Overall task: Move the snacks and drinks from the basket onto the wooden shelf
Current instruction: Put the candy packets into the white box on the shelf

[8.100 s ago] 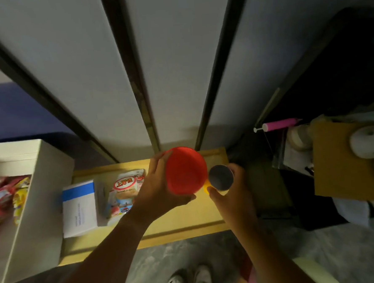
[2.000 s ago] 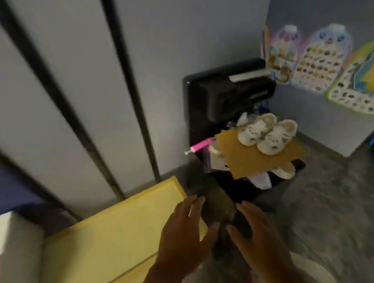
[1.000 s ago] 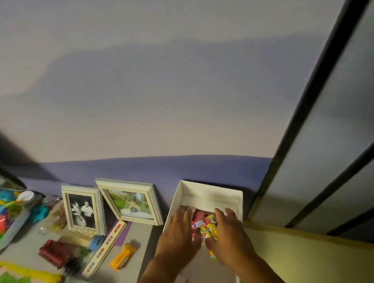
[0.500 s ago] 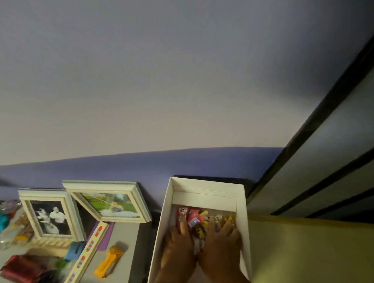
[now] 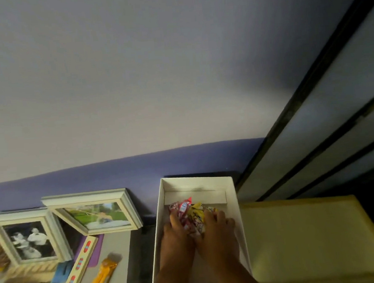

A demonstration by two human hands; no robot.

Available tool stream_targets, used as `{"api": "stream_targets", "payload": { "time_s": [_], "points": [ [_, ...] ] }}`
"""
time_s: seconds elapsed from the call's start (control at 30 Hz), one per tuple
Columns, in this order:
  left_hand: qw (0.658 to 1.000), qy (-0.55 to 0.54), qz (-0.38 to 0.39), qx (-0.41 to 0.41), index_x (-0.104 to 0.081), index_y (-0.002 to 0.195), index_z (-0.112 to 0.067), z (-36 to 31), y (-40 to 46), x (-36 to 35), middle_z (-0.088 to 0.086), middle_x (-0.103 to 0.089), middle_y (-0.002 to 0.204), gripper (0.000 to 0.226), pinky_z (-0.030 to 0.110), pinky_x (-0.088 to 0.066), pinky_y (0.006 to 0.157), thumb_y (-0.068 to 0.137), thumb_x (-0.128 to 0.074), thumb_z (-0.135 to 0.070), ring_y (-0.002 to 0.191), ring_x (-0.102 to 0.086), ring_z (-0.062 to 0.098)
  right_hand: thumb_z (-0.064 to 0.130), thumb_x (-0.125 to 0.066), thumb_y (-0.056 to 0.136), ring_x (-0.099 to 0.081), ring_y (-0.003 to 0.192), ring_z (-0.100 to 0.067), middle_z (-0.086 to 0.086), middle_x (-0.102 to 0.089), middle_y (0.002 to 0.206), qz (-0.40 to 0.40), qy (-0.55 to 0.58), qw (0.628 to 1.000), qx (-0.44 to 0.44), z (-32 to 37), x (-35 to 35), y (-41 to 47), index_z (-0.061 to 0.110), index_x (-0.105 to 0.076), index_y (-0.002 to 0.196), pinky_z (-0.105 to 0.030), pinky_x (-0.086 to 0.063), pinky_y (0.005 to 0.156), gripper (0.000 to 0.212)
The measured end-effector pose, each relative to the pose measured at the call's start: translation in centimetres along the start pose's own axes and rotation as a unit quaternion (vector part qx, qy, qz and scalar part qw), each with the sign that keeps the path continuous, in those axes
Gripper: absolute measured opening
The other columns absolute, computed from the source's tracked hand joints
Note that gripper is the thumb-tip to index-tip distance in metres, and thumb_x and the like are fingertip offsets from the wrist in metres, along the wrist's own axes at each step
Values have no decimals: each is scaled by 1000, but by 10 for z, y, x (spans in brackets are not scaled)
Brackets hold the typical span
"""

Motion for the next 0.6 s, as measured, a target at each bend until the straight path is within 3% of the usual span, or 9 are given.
{"api": "stream_targets", "payload": {
  "time_s": [0.07, 0.13, 0.23, 0.37, 0.5, 0.6],
  "points": [
    [998, -60, -34, -12, -29, 148, -14, -8, -7, 19, 12, -53, 138, 66, 40, -52, 99, 92, -63, -23, 122, -57, 27, 53, -59, 83, -41, 118, -26, 0, -42, 141, -33, 33, 999, 8, 5, 18, -7, 30, -38, 145, -29, -43, 82, 69],
    [991, -95, -83, -53, -40, 139, -18, -22, -16, 40, 7, -60, 128, 57, 38, -55, 93, 89, -67, -20, 113, -62, 24, 44, -60, 75, -46, 111, -26, -2, -50, 134, -85, 80, 993, 28, 6, 40, -13, 28, -45, 143, -27, -40, 76, 71],
    [980, -123, -103, -121, -36, 141, -26, -60, -37, 65, -4, -57, 125, 58, 30, -53, 88, 91, -64, -19, 109, -59, 13, 39, -63, 76, -47, 116, -18, 1, -51, 134, -136, 168, 975, 42, 4, 76, -23, 28, -44, 145, -23, -46, 86, 72],
    [959, -151, -130, -202, -39, 139, -25, -131, -68, 85, -3, -58, 119, 60, 28, -48, 84, 87, -68, -14, 106, -60, 18, 45, -68, 76, -48, 113, -4, 6, -54, 130, -237, 270, 932, 55, -25, 147, -44, 30, -47, 139, -8, -42, 84, 67],
    [937, -192, -112, -269, -41, 138, -27, -229, -119, 63, -5, -59, 127, 65, 39, -50, 98, 83, -76, -26, 113, -57, 15, 42, -72, 79, -49, 123, -8, 10, -48, 136, -331, 315, 888, 59, -96, 226, -87, 30, -43, 144, -25, -53, 93, 72],
    [910, -189, -72, -361, -40, 137, -39, -303, -175, 13, -4, -58, 129, 70, 43, -51, 100, 81, -79, -25, 116, -58, 15, 39, -75, 78, -53, 122, -12, 6, -48, 136, -410, 324, 851, 45, -184, 273, -131, 25, -45, 144, -27, -56, 88, 73]
  ]
}}
Point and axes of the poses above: each hand's wrist, its own y-axis towards the middle knuckle, its own x-axis out of the back of the hand, z = x × y, the point moved 8 cm from there along y, towards the middle knuckle
